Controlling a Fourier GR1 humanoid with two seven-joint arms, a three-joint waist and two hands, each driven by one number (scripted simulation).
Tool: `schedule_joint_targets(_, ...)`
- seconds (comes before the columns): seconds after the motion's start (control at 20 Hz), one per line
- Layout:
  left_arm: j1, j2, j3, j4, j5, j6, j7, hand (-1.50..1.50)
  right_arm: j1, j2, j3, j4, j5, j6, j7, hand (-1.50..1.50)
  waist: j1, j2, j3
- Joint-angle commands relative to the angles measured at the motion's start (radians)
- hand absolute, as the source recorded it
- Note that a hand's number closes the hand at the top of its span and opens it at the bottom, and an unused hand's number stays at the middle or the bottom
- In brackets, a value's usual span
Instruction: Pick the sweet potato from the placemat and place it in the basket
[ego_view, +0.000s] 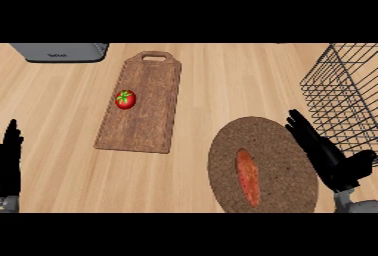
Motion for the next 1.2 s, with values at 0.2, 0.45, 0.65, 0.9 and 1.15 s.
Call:
schedule_joint_targets(0.2, -0.137, -0.023, -0.129, -0.080, 0.011, -0.165, 0.034, 0.00, -0.117, 0.125, -0.038, 0.099, -0.268, 0.358, -0.205, 1.50, 0.008, 0.037, 0.006)
schedule_joint_targets(0.45, -0.190, -0.063, -0.172, -0.051, 0.034, -0.209, 0.105, 0.00, -0.134, 0.304, 0.035, -0.100, -0.189, 0.441, -0.539, -1.50, -0.037, 0.021, 0.001)
schedule_joint_targets(0.65, -0.175, -0.089, -0.193, -0.089, 0.027, -0.212, 0.145, 0.00, 0.071, 0.295, 0.035, -0.263, 0.022, 0.238, -0.604, -1.50, -0.023, 0.015, -0.004)
schedule_joint_targets(0.9, -0.187, -0.084, -0.190, -0.077, 0.028, -0.220, 0.146, 0.00, -0.017, 0.009, -0.124, -0.280, 0.218, 0.135, -0.413, -1.50, -0.036, 0.013, -0.009)
schedule_joint_targets(1.15, -0.211, -0.059, -0.168, -0.075, 0.046, -0.252, 0.158, 0.00, -0.041, -0.278, -0.188, -0.276, 0.331, 0.280, -0.335, -1.50, -0.016, 0.018, -0.008)
